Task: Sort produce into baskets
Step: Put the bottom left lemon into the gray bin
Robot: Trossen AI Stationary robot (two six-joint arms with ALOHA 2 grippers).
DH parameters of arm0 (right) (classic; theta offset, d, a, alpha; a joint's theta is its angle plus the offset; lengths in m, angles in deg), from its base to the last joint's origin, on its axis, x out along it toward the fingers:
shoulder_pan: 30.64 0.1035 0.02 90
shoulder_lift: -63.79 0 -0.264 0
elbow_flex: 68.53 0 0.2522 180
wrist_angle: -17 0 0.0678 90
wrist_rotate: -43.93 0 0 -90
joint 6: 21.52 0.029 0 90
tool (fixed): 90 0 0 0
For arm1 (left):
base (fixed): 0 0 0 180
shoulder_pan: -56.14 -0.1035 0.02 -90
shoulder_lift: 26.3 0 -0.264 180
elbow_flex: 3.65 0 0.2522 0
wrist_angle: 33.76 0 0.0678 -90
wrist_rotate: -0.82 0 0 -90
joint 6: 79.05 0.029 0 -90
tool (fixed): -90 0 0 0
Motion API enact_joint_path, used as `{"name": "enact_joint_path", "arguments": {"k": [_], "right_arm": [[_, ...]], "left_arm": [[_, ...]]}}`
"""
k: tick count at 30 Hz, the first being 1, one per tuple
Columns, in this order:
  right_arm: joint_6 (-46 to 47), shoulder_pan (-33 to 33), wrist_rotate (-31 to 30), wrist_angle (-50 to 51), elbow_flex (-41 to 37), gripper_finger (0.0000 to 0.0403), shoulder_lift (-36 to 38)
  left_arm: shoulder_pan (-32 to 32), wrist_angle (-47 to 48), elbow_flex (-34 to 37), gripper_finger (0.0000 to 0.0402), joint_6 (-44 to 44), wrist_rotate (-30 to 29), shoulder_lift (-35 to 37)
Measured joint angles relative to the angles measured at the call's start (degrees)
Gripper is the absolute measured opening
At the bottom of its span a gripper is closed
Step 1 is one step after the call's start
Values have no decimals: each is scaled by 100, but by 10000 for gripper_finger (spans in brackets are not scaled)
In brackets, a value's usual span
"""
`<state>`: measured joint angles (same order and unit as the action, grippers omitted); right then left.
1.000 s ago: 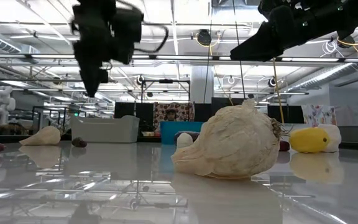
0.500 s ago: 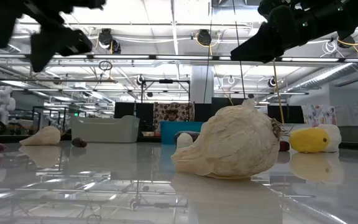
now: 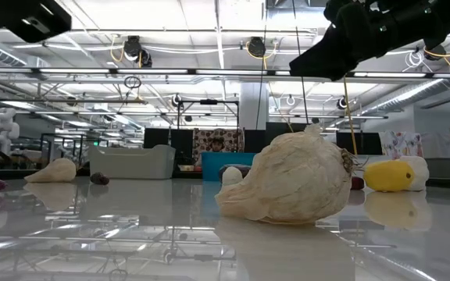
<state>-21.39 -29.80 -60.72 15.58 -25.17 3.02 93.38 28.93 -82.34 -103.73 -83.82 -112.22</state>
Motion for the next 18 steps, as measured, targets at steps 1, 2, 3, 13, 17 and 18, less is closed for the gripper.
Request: {"name": "enact_joint_path", "arguments": {"k": [1,2,3,13,17,18], "right_arm": [[57,0,1,2,0,203,0],[112,0,0,2,0,203,0],[141,0,-1,4,0,203,0],[179,0,-1,44,0,203,0],[78,0,-3,44,0,203,0],[69,0,-3,46,0,203,0]], "left_arm": [[92,17,2,216,-4,-107,-39],[174,10,28,216,-2,-221,-68],[238,-13,71,216,3,-315,-104],[378,-57,273,216,8,-561,-651],[378,-25,273,216,259,-485,-785],[378,-19,273,216,367,-456,-811]]}}
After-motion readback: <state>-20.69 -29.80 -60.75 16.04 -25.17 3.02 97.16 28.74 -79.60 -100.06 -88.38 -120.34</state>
